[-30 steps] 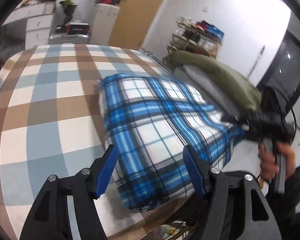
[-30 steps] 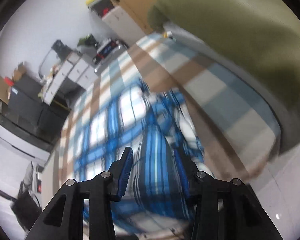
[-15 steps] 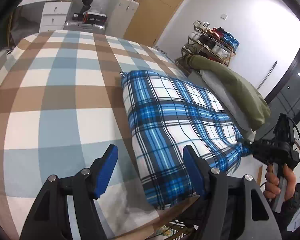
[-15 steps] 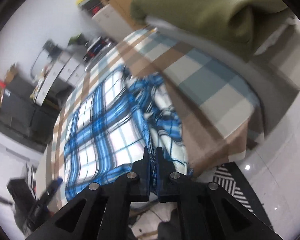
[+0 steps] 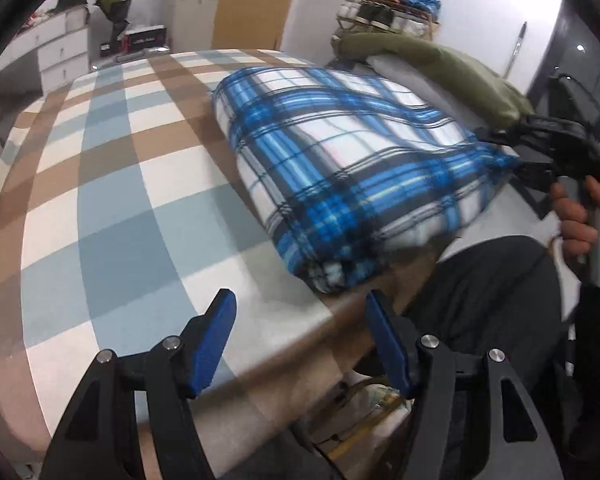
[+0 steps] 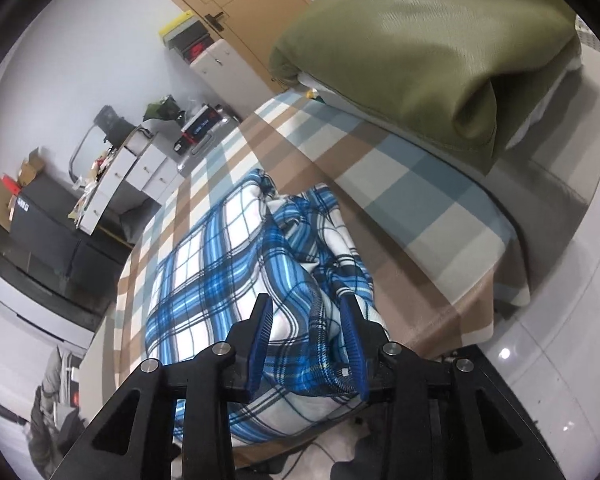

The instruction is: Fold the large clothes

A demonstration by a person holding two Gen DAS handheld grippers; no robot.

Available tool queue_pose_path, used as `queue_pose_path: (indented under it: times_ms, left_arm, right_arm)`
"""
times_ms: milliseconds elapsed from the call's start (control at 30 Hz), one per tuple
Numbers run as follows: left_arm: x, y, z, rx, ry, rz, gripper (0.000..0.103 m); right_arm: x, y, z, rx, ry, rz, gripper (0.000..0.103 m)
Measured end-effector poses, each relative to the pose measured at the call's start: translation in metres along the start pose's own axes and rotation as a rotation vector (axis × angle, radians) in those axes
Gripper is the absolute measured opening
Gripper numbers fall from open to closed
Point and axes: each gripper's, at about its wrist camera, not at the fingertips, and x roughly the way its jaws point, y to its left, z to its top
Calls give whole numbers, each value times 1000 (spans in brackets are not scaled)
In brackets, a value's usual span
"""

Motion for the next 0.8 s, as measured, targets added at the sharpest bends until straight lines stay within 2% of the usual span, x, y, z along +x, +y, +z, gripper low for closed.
queue_pose_path:
  times_ms: [133,267,300,367,467,533,633,700,800]
  left_arm:
    - [-20,7,19,-83,-125,-40,62]
    - [-12,15,44,-192,-214,-68,62]
    - [-8,13,46,-201,-225,-51,62]
    - [10,3,47,-159,-182,16,62]
    - [32,-12,36,-41,-58,113,63]
    - [29,-10,32,-62,-55,91,63]
    - [25,10,39,-205,-57,-15,62]
    - [26,18,44,-266,-70,-31,62]
    - [28,21,51,-300,-78,-41,62]
  right_arm:
    - [-4,3,0,-12,-23,15,46]
    - [-2,8,-2,-24,-19,20,47]
    - [-1,9,-3,-27,-12,19,47]
    - [0,10,-5,-41,-6,11,47]
    - [-1,7,-6,-51,-6,3,53]
    - [3,2,-4,-40,6,-39,57]
    - [13,-11,1,31,38,-34,57]
    - [19,-14,5,60,53,-28,57]
    - [30,-13,10,66,71,-15,60]
